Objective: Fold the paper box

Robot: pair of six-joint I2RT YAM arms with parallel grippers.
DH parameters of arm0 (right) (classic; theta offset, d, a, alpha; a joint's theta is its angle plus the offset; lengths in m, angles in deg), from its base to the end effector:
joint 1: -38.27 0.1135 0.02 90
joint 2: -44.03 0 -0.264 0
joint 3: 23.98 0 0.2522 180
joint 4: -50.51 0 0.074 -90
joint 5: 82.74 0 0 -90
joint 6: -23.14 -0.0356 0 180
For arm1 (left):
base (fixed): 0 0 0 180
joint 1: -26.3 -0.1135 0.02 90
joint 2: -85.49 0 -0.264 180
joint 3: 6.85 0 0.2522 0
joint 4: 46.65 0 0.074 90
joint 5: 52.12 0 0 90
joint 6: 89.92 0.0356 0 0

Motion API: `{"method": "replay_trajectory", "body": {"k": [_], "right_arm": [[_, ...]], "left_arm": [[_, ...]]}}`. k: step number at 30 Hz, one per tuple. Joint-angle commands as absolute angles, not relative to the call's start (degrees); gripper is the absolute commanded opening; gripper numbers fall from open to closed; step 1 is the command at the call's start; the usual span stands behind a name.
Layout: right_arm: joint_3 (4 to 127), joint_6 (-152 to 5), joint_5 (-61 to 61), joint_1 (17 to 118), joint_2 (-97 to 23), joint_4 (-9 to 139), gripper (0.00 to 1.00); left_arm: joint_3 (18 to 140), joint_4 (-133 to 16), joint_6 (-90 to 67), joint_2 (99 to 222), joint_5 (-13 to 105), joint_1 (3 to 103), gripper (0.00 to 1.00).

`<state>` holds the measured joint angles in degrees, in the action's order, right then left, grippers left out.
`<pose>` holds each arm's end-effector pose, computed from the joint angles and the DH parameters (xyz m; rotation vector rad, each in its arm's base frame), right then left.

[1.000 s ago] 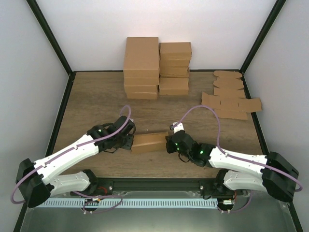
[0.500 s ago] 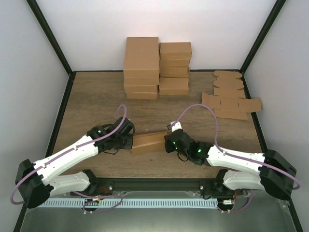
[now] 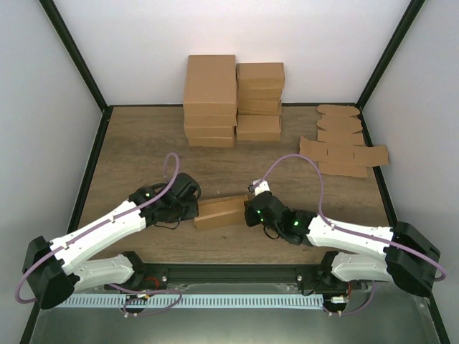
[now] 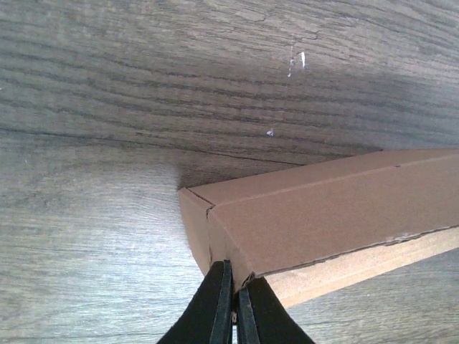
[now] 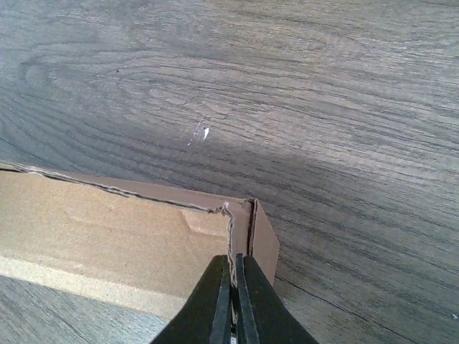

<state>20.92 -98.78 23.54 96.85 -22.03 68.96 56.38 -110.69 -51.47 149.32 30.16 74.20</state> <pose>0.1292 0.1923 0.1948 -0.3762 2.2531 0.5320 0.1393 -0.1471 0.2490 -0.1285 2.7305 -0.3500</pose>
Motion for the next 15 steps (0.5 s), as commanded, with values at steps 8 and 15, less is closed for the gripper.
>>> {"method": "replay_trajectory", "body": {"k": [8,15], "right_arm": [[19.9,-98.0,21.9,97.5,-24.3,77.8,0.03],[20.1,-97.9,21.9,97.6,-24.7,77.7,0.03]], "left_arm": [[56.2,-107.1,-56.2,146.8,39.2,68.6,0.04],[53.3,-105.6,-55.2,145.2,42.8,66.0,0.04]]}}
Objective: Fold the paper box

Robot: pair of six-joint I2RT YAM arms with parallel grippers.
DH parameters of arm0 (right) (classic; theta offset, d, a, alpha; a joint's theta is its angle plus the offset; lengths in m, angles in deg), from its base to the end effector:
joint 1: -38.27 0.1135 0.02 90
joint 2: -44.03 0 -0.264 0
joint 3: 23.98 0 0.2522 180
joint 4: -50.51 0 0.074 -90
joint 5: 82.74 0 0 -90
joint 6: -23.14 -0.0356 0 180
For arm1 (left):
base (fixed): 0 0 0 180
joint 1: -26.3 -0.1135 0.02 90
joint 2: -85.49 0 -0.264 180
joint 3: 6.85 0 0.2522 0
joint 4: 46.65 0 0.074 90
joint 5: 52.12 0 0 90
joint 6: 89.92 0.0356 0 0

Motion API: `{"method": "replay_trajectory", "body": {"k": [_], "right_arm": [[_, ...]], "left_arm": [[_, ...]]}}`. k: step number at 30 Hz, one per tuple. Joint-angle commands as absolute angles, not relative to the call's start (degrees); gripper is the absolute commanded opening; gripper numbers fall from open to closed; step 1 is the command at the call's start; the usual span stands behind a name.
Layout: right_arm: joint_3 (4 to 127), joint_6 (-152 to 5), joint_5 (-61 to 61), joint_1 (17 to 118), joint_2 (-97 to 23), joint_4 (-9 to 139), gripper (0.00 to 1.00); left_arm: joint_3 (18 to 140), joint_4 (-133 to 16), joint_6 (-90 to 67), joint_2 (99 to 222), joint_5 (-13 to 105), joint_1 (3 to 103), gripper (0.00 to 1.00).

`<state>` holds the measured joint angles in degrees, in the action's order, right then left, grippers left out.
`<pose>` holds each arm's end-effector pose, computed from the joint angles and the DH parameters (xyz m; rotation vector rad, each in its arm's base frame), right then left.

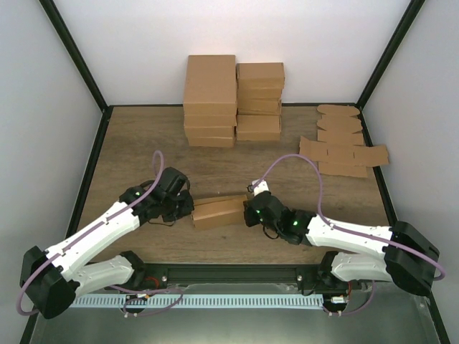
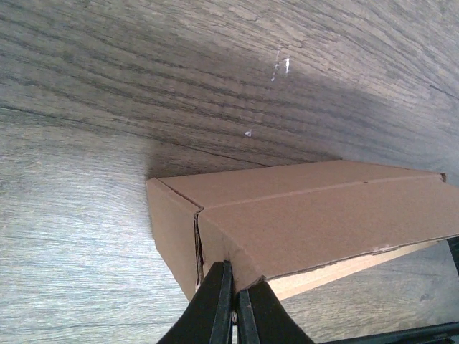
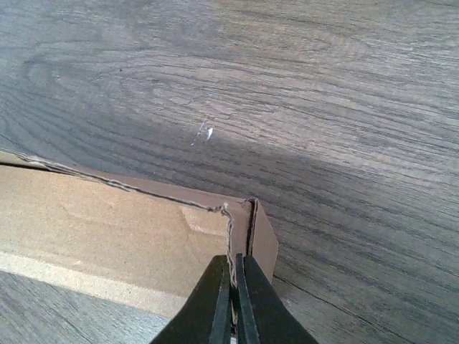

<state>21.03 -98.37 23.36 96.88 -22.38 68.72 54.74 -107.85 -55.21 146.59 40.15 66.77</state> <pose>0.1295 0.1933 0.1944 -0.3867 2.2520 0.5315 0.1499 -0.1297 0.2512 -0.3431 2.7496 -0.5739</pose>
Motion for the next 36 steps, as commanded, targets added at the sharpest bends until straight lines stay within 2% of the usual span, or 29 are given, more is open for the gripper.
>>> {"method": "replay_trajectory", "body": {"k": [1,11,24,28,32,36], "right_arm": [[20.1,-97.9,21.8,97.6,-24.7,77.7,0.04],[20.5,-97.8,21.9,97.5,-25.1,77.7,0.04],[22.2,-97.5,22.5,97.6,-24.4,78.9,0.08],[23.2,-97.4,23.1,97.6,-22.3,80.0,0.14],[25.1,-96.7,23.4,97.6,-20.9,81.6,0.26],[26.4,-96.7,23.8,97.6,-20.1,82.4,0.31]], "left_arm": [[52.9,-105.7,-54.8,145.2,42.6,66.0,0.04],[50.6,-109.9,-52.9,146.3,40.1,66.0,0.04],[45.0,-106.7,-52.8,144.8,42.3,66.0,0.04],[45.0,-106.6,-52.3,144.9,41.7,66.0,0.04],[45.1,-106.8,-52.1,144.9,41.3,66.1,0.04],[45.1,-106.7,-52.2,144.4,41.0,66.1,0.04]]}}
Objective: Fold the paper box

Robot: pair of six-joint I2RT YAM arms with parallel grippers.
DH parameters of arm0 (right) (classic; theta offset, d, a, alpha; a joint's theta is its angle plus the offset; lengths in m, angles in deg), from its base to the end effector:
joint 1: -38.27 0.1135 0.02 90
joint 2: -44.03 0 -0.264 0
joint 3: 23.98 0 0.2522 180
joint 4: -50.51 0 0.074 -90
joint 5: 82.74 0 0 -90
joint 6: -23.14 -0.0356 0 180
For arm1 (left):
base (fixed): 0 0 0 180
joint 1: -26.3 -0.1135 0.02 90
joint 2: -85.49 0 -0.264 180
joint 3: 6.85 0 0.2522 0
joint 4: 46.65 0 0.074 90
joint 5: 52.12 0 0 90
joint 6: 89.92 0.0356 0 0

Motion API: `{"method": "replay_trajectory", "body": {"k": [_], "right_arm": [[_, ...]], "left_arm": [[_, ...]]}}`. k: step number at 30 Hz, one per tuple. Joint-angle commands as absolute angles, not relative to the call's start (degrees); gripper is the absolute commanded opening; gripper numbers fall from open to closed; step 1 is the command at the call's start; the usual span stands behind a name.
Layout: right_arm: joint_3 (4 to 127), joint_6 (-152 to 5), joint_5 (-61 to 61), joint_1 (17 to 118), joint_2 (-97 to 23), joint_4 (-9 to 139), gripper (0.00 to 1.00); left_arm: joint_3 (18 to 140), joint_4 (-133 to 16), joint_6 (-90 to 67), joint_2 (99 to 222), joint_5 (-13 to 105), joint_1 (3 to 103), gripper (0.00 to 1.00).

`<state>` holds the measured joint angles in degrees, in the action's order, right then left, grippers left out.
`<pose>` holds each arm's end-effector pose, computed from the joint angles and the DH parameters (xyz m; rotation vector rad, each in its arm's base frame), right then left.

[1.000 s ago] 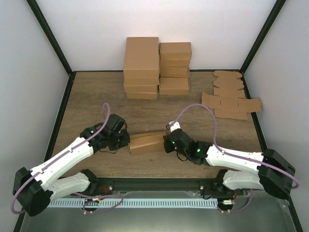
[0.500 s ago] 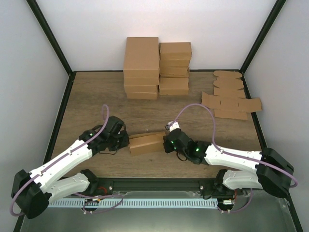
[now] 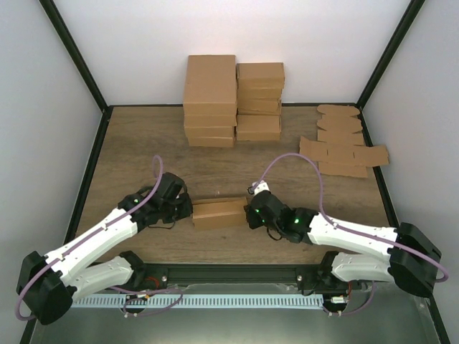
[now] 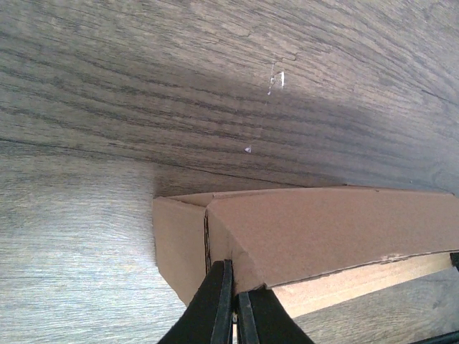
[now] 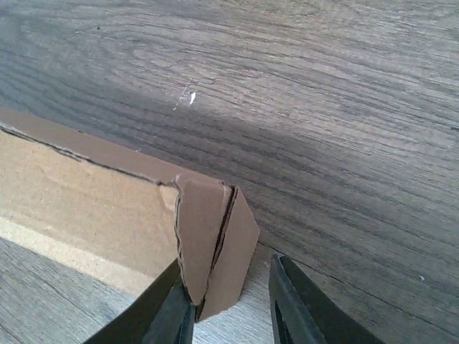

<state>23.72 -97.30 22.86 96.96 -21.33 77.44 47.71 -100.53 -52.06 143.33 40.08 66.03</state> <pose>0.1263 0.1893 0.2009 -0.4440 2.3175 0.4618 0.1458 -0.1229 0.2305 -0.2772 2.6909 -0.6089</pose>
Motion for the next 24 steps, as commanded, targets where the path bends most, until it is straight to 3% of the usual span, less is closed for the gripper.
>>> {"method": "replay_trajectory", "body": {"k": [1,12,24], "right_arm": [[26.7,-96.6,24.0,97.5,-20.2,82.5,0.32],[30.5,-96.4,21.8,97.6,-22.8,81.8,0.3],[34.7,-96.4,27.2,97.6,-27.1,83.0,0.3]], "left_arm": [[45.1,-106.6,-52.2,144.3,40.9,66.1,0.04],[45.2,-106.4,-52.6,143.6,41.3,66.2,0.04],[45.7,-106.4,-52.7,143.5,41.0,66.4,0.04]]}}
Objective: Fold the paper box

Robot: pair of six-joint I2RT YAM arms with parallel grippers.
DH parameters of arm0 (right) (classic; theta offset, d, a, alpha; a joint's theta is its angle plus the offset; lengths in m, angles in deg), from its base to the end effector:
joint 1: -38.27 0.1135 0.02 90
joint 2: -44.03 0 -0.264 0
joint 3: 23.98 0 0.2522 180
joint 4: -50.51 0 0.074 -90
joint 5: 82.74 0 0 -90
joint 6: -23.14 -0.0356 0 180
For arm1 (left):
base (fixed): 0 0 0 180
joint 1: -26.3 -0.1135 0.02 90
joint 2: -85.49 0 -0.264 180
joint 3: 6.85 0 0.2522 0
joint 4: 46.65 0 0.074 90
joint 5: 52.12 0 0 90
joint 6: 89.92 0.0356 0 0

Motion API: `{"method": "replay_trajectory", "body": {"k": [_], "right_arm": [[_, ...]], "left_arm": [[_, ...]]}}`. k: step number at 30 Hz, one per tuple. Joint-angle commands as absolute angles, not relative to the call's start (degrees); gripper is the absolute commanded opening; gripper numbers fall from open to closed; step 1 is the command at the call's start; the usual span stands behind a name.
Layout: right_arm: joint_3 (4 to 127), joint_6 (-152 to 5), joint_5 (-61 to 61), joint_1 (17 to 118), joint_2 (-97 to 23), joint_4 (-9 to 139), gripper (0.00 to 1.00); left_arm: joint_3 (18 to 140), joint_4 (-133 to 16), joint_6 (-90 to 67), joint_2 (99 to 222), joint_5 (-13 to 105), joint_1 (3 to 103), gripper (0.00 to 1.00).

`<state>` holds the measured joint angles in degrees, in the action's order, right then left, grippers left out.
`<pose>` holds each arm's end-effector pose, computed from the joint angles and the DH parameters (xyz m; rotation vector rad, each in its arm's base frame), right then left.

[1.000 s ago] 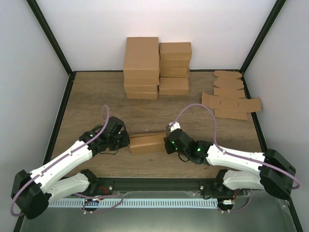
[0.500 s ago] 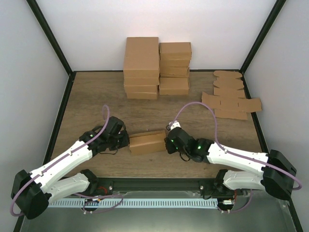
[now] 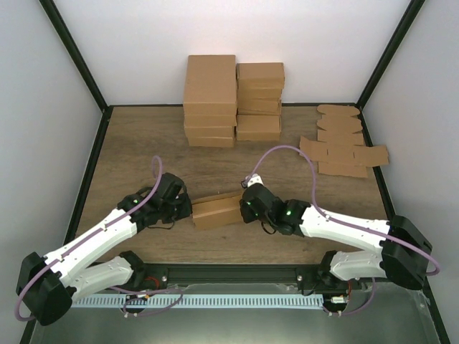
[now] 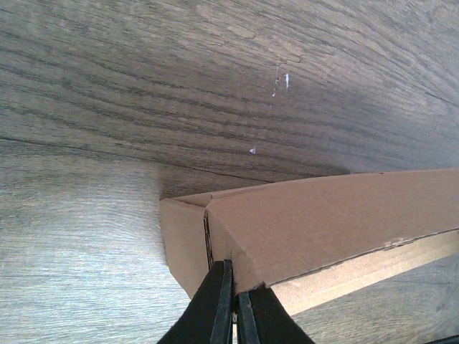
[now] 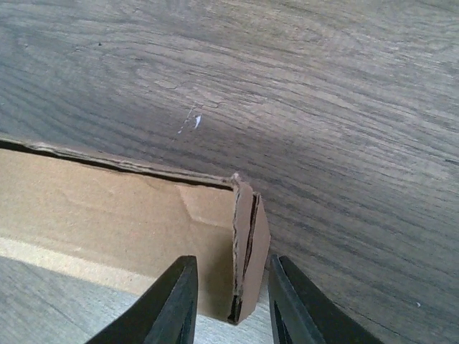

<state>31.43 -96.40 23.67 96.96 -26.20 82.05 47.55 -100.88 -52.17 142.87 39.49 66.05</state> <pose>0.1381 0.2076 0.2192 -0.4645 2.3310 0.4157 0.1446 -0.1216 0.2306 -0.2830 2.6864 -0.5981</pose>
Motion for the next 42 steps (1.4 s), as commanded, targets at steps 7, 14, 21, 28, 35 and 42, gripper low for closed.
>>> {"method": "replay_trajectory", "body": {"k": [7,14,21,28,35,42], "right_arm": [[36.1,-95.3,28.7,97.0,-28.3,82.7,0.26],[37.4,-94.8,27.0,96.9,-29.8,83.8,0.05],[35.0,-97.3,23.8,97.0,-28.3,84.6,0.01],[31.2,-99.7,21.0,96.9,-27.2,84.4,0.01],[27.9,-101.5,19.7,97.5,-27.2,83.7,0.01],[25.2,-102.6,19.7,97.5,-27.4,82.3,0.01]], "left_arm": [[45.6,-105.9,-52.3,143.6,41.0,66.5,0.04],[45.7,-106.1,-52.6,143.6,40.8,66.6,0.04],[45.7,-106.2,-53.9,143.0,40.0,67.4,0.04],[45.5,-106.0,-54.9,140.6,38.1,68.8,0.04],[43.6,-105.0,-56.5,140.1,37.6,70.3,0.04],[41.6,-103.9,-57.9,140.4,37.3,71.8,0.04]]}}
